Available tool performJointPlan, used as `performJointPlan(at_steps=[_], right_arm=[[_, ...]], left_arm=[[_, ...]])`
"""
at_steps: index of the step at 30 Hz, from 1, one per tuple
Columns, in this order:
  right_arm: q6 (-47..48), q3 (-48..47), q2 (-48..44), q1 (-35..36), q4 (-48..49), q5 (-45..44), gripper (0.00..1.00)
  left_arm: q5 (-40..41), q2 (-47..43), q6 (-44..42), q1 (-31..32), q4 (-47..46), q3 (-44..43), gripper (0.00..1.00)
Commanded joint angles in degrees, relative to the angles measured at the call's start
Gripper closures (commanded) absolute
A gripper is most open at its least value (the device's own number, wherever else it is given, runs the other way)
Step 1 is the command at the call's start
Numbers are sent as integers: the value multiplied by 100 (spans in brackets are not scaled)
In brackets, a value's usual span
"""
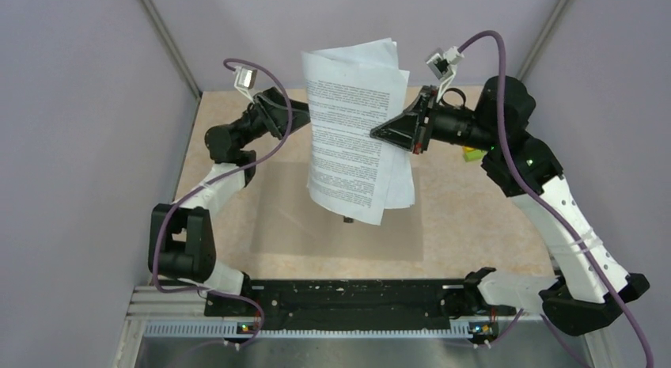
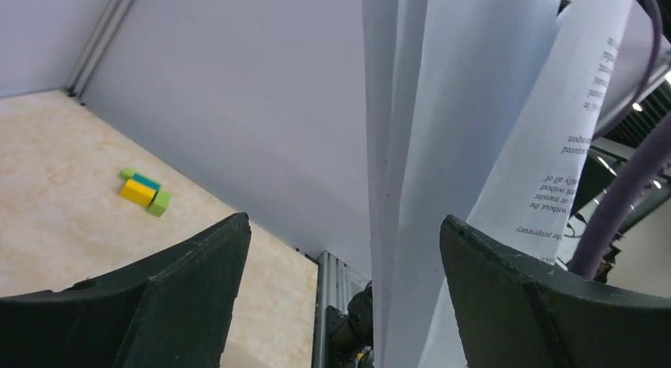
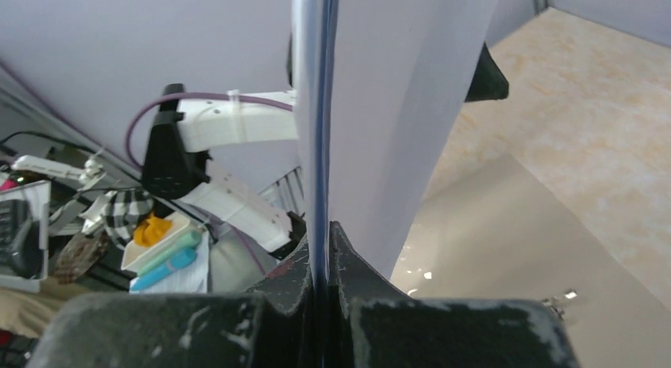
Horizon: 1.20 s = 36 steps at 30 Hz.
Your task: Put the files into the folder
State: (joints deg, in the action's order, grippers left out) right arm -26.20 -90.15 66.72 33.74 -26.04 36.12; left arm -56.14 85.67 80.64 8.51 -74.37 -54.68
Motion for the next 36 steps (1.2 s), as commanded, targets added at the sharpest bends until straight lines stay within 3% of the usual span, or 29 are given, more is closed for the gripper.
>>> performJointPlan(at_steps=[1, 15, 20, 27, 36], right_arm=[[-328, -160, -281, 55, 969, 784, 100], [-1268, 53, -587, 53, 2921, 1858, 100], [-1139, 242, -808, 62, 2984, 1832, 100], [-1225, 445, -796, 59, 3413, 2038, 100], [-1002, 445, -443, 59, 3438, 1895, 100]], left_arm=[[-286, -98, 1136, -25, -1844, -429, 6], [-225, -1123, 1596, -50, -1779, -878, 8], [-230, -1610, 526, -44, -493, -748, 8], [-223, -1605, 1682, 19, -1459, -1508, 9], [-535, -2303, 581, 477, 60, -1624, 10]])
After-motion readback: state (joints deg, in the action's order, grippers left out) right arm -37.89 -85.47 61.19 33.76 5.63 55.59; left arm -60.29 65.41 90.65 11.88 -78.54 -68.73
